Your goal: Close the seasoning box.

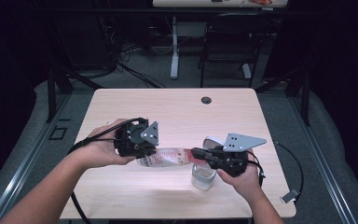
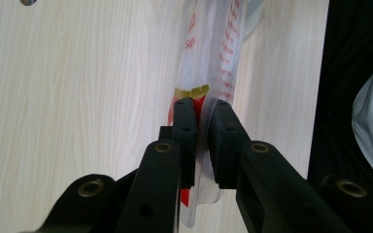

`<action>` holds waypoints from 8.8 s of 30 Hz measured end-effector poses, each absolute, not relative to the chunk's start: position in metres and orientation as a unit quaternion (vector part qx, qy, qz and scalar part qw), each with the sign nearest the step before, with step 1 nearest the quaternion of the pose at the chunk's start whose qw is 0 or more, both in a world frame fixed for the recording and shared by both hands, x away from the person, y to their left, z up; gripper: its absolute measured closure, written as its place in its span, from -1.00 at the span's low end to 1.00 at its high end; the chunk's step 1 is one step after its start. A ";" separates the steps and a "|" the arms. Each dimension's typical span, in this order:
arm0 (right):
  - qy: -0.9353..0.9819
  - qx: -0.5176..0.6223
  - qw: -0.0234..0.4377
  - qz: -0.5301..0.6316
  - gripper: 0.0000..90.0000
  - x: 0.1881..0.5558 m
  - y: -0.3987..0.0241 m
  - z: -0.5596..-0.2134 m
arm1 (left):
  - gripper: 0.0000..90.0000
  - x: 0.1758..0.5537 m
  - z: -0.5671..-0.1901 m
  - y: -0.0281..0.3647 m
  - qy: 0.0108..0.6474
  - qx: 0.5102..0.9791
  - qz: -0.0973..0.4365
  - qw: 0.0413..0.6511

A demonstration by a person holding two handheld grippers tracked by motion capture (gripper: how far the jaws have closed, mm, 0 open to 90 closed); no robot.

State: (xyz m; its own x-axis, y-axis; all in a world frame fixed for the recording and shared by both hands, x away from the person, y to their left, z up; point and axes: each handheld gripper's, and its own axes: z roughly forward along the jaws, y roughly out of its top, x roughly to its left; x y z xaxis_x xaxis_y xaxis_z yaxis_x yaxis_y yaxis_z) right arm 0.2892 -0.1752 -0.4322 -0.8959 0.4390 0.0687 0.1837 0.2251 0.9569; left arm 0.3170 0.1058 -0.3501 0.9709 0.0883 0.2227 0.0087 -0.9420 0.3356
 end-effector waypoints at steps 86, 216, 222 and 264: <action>0.778 0.263 0.108 0.560 1.00 0.284 -0.204 -0.482 | 0.96 0.317 -0.326 0.075 -0.006 0.985 0.129 0.111; 0.775 0.275 0.118 0.556 0.97 0.283 -0.214 -0.488 | 1.00 0.309 -0.306 0.037 -0.045 0.985 0.152 0.068; 0.774 0.278 0.117 0.556 0.98 0.283 -0.215 -0.489 | 1.00 0.308 -0.306 0.034 -0.049 0.985 0.151 0.064; 0.778 0.277 0.114 0.552 0.98 0.283 -0.215 -0.489 | 1.00 0.308 -0.305 0.032 -0.050 0.985 0.151 0.066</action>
State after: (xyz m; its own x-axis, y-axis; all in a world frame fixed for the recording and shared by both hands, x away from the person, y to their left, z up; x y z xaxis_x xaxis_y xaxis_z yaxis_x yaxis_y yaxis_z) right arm 0.2825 -0.2155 -0.4886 -0.8206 0.5570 0.1278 0.3043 0.2367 0.9227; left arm 0.3085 0.0323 -0.3050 0.9496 -0.0789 0.3035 -0.1185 -0.9864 0.1142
